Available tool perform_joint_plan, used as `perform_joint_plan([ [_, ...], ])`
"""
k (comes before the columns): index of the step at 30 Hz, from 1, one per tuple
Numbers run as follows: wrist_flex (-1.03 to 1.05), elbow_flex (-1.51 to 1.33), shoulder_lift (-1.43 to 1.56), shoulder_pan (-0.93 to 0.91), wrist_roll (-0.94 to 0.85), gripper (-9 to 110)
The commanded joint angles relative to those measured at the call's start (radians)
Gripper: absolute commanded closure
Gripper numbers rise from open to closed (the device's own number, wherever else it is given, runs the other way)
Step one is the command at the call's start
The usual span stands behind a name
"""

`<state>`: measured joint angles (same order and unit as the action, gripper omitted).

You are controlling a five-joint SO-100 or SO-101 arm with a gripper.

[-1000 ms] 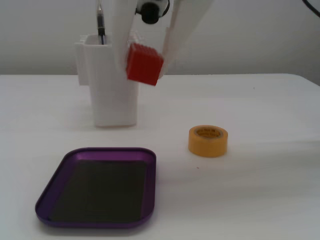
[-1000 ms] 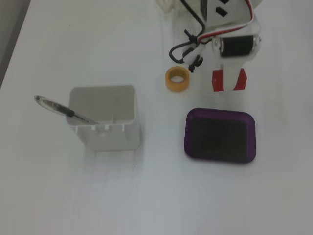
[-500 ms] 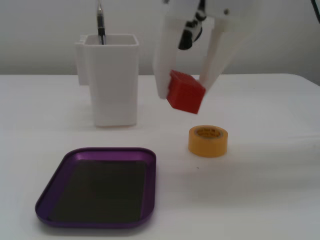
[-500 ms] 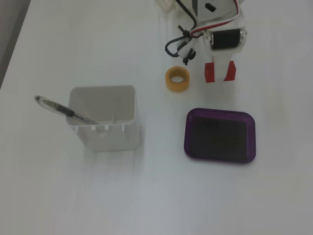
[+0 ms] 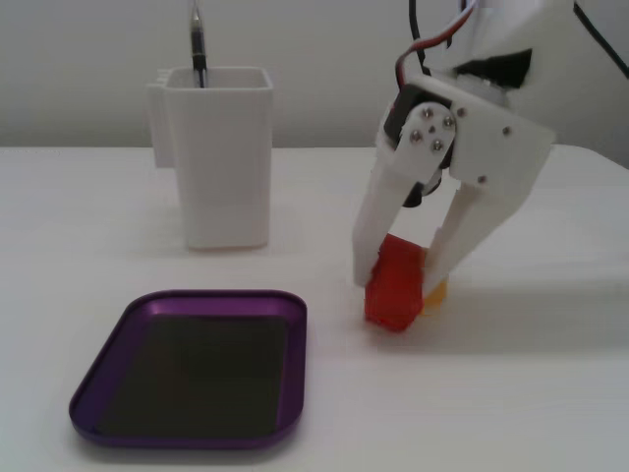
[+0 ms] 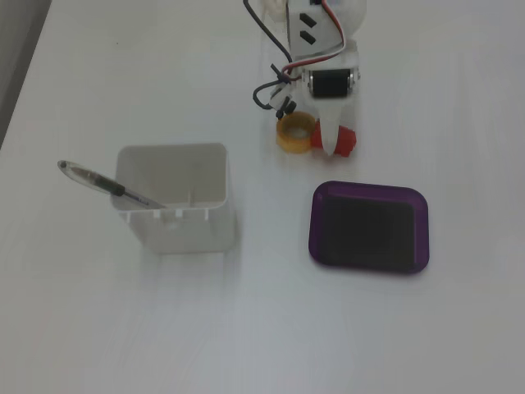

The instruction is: Remove the cube from the box.

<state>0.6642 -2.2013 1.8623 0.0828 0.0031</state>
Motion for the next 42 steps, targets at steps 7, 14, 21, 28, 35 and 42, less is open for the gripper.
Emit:
perform_joint_plan([
  [7,-0.012,0.011,0.043,0.009,0.069,102],
  [14,-0.011,0.011,0.046,0.020,0.072,102],
  [21,0.043,0.021,0.061,0.115,0.075,102],
  [28,0.040,0.020,0.075,0.124,0.075,102],
  [35,-0.015,0.008,0.074,0.133,0.064,102],
  [42,-0.018,0.006,0.083,0.135,0.064,97],
])
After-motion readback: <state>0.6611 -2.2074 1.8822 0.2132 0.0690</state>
